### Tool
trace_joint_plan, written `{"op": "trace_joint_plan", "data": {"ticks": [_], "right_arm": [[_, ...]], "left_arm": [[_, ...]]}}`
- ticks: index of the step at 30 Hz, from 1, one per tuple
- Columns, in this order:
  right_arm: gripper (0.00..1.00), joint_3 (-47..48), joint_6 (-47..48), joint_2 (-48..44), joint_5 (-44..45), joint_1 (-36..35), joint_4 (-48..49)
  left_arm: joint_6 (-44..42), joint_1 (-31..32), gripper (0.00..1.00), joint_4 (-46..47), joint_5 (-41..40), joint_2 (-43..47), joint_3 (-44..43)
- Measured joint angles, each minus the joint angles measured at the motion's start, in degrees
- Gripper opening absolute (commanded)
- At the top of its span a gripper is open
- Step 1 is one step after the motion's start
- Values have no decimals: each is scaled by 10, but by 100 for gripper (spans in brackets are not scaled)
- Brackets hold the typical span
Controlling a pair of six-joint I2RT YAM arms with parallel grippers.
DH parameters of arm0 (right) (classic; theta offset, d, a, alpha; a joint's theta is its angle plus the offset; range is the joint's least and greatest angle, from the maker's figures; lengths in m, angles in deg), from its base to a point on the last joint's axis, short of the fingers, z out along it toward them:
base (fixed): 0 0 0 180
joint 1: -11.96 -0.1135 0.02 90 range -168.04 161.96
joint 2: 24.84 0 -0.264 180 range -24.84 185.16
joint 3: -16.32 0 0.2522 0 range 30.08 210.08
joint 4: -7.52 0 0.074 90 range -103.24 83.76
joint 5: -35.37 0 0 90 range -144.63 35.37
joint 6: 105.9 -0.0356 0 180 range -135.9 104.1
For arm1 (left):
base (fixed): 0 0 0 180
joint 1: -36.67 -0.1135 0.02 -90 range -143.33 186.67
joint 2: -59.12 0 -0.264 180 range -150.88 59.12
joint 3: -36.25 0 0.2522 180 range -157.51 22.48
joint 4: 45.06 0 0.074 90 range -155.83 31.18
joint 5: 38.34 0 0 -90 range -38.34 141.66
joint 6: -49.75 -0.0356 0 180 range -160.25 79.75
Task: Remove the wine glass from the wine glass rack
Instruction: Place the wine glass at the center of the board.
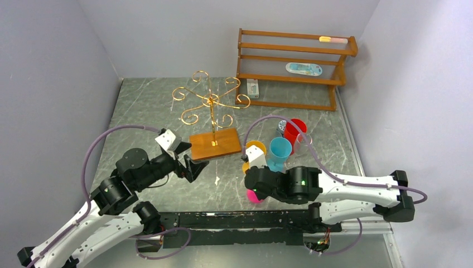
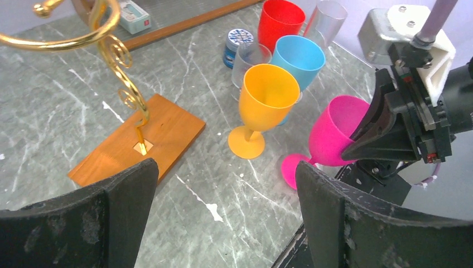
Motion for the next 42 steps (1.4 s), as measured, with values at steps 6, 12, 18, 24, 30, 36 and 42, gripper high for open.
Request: {"op": "trace_joint_plan", "data": {"ticks": [6, 12, 18, 24, 30, 36, 42], "right_arm": [[0, -41, -18, -58, 27, 0, 5], [0, -50, -26, -60, 43, 0, 10], [0, -50, -40, -29, 63, 0, 7], [4, -67, -53, -26, 76, 0, 12], [5, -75, -67, -35, 83, 3, 13], [3, -76, -69, -36, 78, 35, 16], [3, -76, -44, -37, 38, 119, 41]], "left_arm": [[4, 0, 97, -4, -30, 19, 0], [5, 0, 97, -7, -39, 19, 0], [5, 0, 97, -7, -36, 11, 0], [5, 0, 97, -11, -28, -12, -2], [5, 0, 97, -11, -21, -17, -6], [5, 0, 97, -11, -21, -17, -6], [5, 0, 97, -11, -21, -17, -6]]}}
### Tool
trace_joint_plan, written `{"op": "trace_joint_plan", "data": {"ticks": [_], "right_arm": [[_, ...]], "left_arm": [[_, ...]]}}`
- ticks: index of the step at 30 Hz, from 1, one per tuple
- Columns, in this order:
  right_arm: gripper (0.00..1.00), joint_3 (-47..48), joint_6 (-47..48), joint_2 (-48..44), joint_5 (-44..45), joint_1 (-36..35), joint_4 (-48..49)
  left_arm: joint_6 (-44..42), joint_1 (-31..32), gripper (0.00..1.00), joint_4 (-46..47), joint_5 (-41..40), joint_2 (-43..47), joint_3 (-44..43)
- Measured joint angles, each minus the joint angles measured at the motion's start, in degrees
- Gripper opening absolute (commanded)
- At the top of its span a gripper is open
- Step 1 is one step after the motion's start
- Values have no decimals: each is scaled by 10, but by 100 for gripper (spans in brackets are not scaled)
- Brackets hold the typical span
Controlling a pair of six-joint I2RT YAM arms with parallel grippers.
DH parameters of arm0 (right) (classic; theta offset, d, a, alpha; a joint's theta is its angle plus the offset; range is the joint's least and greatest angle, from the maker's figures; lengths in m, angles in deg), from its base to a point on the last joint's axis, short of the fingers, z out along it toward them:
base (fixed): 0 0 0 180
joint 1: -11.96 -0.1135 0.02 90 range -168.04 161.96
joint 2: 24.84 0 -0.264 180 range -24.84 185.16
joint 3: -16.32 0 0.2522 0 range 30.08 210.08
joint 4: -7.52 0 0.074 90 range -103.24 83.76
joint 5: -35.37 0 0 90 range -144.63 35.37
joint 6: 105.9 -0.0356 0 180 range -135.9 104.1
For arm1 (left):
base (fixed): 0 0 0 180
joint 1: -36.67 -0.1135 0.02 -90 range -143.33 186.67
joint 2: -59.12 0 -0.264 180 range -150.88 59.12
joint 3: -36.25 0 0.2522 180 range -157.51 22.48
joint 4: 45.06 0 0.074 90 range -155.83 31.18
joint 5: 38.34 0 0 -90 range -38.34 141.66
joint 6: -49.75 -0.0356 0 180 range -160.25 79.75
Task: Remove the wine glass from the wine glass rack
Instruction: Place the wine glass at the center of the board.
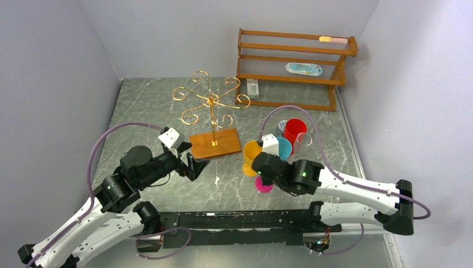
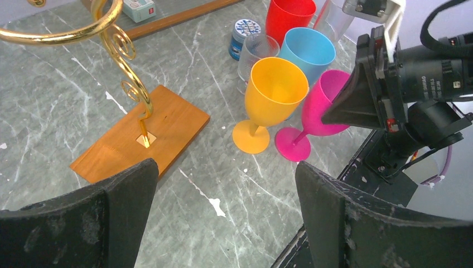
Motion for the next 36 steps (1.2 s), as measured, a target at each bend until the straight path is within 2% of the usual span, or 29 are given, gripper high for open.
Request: {"op": "trace_joint_plan", "data": {"ticks": [9, 24, 29, 36], "right_arm": [[1, 7, 31, 10, -34, 28, 7], [18, 42, 81, 42, -74, 28, -21], [27, 57, 86, 45, -89, 28, -30], [29, 88, 82, 42, -109, 28, -38]], "left_arm": [[0, 0, 97, 0, 0, 0, -1], [-4, 0, 97, -3, -1, 4, -3], [-3, 0, 97, -11, -12, 11, -4], [5, 0, 97, -35, -41, 12, -22]]}}
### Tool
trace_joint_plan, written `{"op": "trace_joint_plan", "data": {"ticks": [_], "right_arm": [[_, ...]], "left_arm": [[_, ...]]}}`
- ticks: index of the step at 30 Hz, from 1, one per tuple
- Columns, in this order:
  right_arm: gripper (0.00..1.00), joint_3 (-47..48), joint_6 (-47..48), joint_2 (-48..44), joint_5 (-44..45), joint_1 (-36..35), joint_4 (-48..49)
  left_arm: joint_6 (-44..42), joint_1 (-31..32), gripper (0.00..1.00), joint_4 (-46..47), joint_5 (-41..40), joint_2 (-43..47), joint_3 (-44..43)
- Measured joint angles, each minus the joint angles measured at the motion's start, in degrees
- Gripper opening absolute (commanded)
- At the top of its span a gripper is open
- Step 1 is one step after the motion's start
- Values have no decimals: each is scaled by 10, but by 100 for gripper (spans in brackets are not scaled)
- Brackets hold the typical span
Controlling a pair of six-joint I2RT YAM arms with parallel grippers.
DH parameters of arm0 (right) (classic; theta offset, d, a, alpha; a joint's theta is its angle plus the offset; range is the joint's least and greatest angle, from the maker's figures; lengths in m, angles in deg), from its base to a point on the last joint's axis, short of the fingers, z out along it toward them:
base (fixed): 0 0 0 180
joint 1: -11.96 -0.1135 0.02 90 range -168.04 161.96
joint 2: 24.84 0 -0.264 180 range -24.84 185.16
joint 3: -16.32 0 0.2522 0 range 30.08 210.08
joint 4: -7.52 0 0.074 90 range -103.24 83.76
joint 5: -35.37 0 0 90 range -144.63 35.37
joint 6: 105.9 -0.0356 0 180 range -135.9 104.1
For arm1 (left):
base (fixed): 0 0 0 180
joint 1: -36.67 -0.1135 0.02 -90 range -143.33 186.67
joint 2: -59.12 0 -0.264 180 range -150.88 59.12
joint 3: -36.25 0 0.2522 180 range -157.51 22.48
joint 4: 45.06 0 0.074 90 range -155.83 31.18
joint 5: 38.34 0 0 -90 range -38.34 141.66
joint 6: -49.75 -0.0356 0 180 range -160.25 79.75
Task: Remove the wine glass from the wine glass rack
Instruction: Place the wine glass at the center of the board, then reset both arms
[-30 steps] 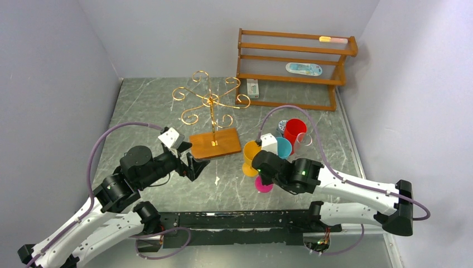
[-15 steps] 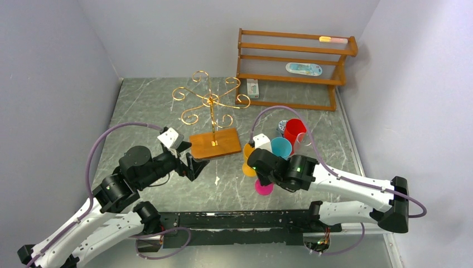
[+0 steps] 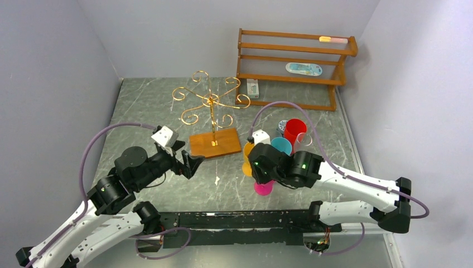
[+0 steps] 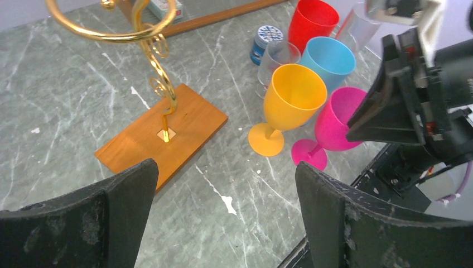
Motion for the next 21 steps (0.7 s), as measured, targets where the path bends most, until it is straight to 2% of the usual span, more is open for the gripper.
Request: {"op": "trace_joint_plan", "data": {"ticks": [2, 7, 13, 17, 21], "right_arm": [[39, 10, -3, -6, -2, 0, -2], [54, 23, -10, -53, 9, 0, 2], [74, 28, -23, -107, 67, 0, 8], [78, 37, -30, -114, 130, 7, 9], [78, 82, -15, -87, 154, 75, 8]], "left_arm": [[5, 0, 97, -3, -16, 0, -2], [28, 0, 97, -21, -79, 0, -10], [76, 0, 97, -64, -184, -7, -26], [125, 0, 97, -108, -267, -32, -44], [157, 0, 97, -136, -316, -85, -56]]}}
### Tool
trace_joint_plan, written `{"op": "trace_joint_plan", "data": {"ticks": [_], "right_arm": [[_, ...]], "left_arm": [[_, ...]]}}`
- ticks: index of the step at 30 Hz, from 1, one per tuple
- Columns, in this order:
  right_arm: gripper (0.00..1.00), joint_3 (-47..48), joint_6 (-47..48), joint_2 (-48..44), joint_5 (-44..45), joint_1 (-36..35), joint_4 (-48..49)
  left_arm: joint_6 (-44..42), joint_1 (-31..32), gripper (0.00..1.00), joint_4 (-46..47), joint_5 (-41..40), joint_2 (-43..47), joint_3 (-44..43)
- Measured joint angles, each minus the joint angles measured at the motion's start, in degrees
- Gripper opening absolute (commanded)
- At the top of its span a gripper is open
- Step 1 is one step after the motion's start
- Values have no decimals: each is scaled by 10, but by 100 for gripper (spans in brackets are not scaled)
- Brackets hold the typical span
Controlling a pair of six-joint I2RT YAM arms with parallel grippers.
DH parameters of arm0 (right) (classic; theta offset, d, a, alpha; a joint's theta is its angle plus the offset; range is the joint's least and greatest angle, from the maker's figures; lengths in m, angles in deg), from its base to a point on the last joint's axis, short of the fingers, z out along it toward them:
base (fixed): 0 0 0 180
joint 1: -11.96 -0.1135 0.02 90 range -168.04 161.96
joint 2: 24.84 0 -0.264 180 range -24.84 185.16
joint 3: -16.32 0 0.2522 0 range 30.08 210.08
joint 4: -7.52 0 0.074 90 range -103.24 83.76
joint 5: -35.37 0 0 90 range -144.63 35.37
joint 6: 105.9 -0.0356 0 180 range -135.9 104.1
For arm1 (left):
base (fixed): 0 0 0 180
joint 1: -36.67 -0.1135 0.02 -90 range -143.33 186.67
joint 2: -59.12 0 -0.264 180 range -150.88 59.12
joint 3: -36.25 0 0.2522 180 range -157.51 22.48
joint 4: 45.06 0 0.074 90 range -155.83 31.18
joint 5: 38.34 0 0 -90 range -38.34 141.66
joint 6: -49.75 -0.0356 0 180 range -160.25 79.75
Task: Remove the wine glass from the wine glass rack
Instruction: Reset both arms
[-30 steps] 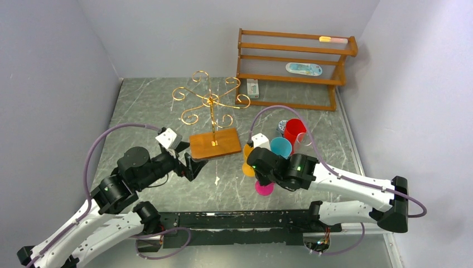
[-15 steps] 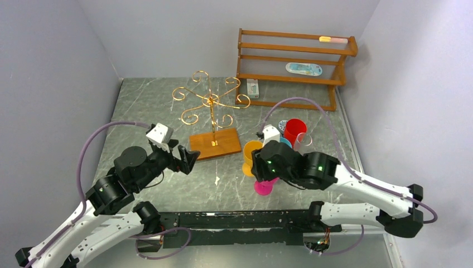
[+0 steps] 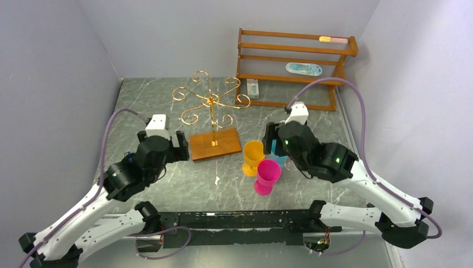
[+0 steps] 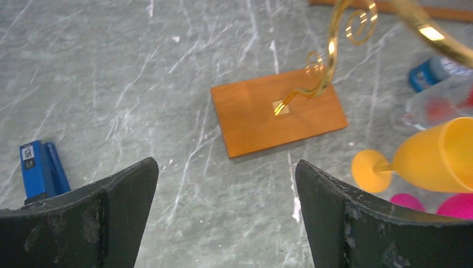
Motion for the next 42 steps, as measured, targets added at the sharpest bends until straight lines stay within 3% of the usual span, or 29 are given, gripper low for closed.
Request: {"op": "trace_joint_plan", "data": {"ticks": [8, 15, 18, 20, 24, 29, 34, 42], "right_arm": [[82, 32, 50, 57, -33, 152, 30], [84, 32, 96, 75, -183, 367, 61], [86, 33, 108, 76, -236, 416, 68], [87, 40, 114, 81, -262, 443, 70], [93, 74, 129, 98, -284, 471, 70], [100, 128, 146, 111, -283, 485, 68], [100, 223, 167, 150, -278, 488, 62], [100, 385, 222, 204, -280, 488, 49]], "left_arm": [[56, -1, 97, -42, -61, -71, -2], [49, -19, 97, -44, -97, -89, -6], [26, -64, 97, -39, -92, -89, -6], [2, -127, 97, -27, -61, -92, -6], [-51, -263, 97, -1, 11, -119, -10], [-94, -354, 97, 12, 83, -161, -59], [-102, -399, 97, 13, 149, -199, -151], [-113, -403, 97, -2, 181, -217, -306]]}}
